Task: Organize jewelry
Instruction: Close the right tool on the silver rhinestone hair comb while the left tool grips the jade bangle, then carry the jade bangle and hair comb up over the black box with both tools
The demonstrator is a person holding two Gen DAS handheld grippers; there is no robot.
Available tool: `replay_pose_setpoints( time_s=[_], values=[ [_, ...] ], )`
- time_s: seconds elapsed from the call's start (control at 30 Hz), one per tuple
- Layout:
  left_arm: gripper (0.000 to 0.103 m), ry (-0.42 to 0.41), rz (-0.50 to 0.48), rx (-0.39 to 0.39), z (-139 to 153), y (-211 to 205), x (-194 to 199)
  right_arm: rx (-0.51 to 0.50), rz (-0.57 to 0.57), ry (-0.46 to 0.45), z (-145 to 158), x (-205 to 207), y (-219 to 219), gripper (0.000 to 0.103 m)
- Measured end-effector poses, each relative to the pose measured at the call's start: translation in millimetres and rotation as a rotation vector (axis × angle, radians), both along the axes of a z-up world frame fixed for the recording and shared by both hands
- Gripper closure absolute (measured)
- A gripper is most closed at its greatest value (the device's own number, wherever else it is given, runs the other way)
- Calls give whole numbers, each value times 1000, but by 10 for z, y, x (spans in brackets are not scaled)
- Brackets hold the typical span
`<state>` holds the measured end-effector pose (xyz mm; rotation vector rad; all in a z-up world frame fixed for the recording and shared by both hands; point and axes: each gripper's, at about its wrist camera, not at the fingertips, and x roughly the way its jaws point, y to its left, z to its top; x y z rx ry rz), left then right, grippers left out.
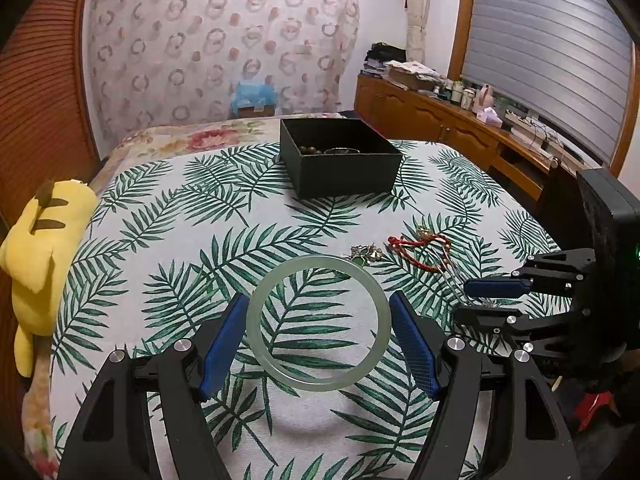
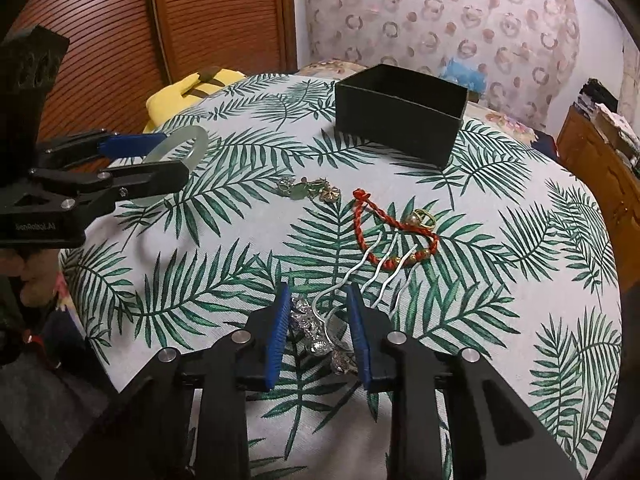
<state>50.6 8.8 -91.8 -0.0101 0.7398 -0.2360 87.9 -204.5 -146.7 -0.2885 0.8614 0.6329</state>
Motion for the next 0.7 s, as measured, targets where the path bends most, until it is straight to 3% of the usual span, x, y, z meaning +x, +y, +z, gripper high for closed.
replay_pose_setpoints(
  time_s=[0.27,0.33,0.57,0.7],
  values=[
    [34,3,-9,-3,-39,-40,-17,13,1,-22,67,-55,-73,80],
    [34,1,-11,-4,-35,-50,-24,13,2,-34,97,-56,-86,88],
    [34,-4,-19,-4,-32,-73,-42,2,-43,-55,171,2,-262,90],
    [34,-2,-21,-5,-33,-92,-46,6,-53,-80,242,17,-349,100]
  ],
)
